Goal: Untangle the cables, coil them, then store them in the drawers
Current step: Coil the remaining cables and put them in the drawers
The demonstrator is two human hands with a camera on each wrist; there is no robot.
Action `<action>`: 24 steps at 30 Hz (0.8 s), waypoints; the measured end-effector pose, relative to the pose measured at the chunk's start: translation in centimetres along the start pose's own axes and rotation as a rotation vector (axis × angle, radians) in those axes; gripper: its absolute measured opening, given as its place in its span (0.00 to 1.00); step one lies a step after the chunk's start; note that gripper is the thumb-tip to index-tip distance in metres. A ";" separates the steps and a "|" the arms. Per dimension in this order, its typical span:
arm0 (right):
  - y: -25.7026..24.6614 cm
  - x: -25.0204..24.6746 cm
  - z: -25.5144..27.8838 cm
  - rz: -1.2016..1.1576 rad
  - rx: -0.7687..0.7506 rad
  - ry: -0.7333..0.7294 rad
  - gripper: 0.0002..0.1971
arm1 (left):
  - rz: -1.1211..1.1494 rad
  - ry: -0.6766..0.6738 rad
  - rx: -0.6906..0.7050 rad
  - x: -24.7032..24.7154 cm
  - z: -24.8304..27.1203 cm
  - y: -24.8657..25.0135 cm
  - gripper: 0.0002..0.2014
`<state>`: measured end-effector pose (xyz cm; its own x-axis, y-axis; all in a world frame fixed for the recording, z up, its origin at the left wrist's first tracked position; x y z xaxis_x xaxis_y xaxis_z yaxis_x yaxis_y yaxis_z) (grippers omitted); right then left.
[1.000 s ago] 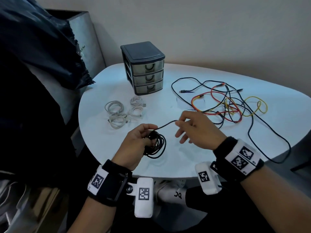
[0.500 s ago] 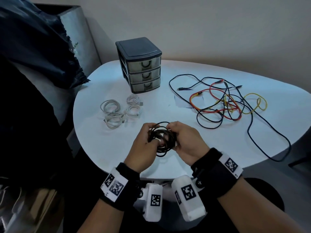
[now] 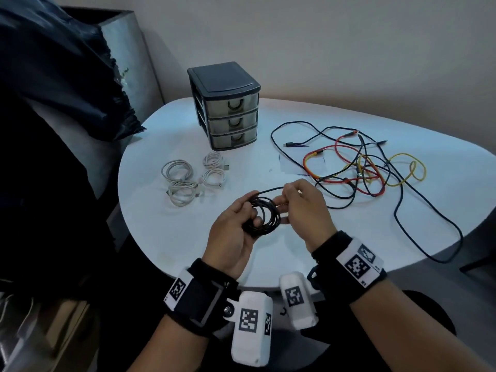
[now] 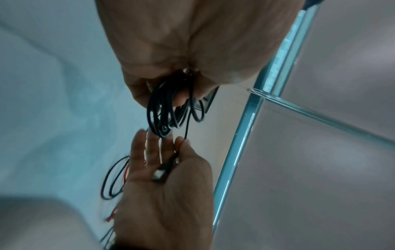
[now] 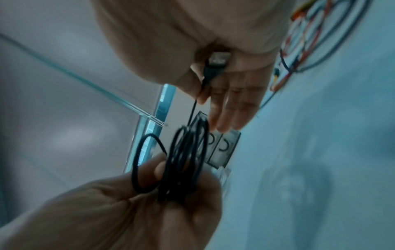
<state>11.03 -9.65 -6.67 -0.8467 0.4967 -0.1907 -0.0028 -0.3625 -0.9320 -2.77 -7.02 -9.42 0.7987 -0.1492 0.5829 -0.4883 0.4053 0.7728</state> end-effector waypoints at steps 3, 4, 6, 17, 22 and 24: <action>-0.8 -1.0 0.0 0.248 -0.154 -0.081 0.11 | -0.154 0.026 0.078 -0.2 -0.1 1.3 0.14; -0.9 -1.1 0.1 0.340 -0.200 -0.126 0.12 | -0.159 0.028 0.089 -0.3 -0.1 1.7 0.13; -0.6 -1.1 0.6 0.577 -0.272 -0.199 0.12 | -0.151 0.014 0.096 -0.3 0.1 2.4 0.12; 1.0 -0.7 2.7 -0.247 0.097 -0.191 0.07 | -0.049 -0.113 0.044 0.7 1.0 2.1 0.17; 1.6 -0.7 2.9 -0.335 0.115 -0.075 0.06 | -0.184 -0.094 0.010 0.1 1.2 1.2 0.12; 1.6 -1.0 2.5 -0.283 0.075 0.004 0.06 | -0.204 -0.103 0.006 0.7 1.5 1.0 0.12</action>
<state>10.54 -12.68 -7.22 -0.8047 0.5892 0.0727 -0.2783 -0.2663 -0.9228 -3.27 -8.11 -7.88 0.8411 -0.3189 0.4369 -0.3230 0.3517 0.8786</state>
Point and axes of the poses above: each hand's wrist, its own z-axis away from the middle knuckle, its own x-axis out of the palm, y = z × x, the point moved 7 cm from there along -z, towards the middle knuckle, and after that the axes turned 6 degrees about x, right-handed, at the moved point
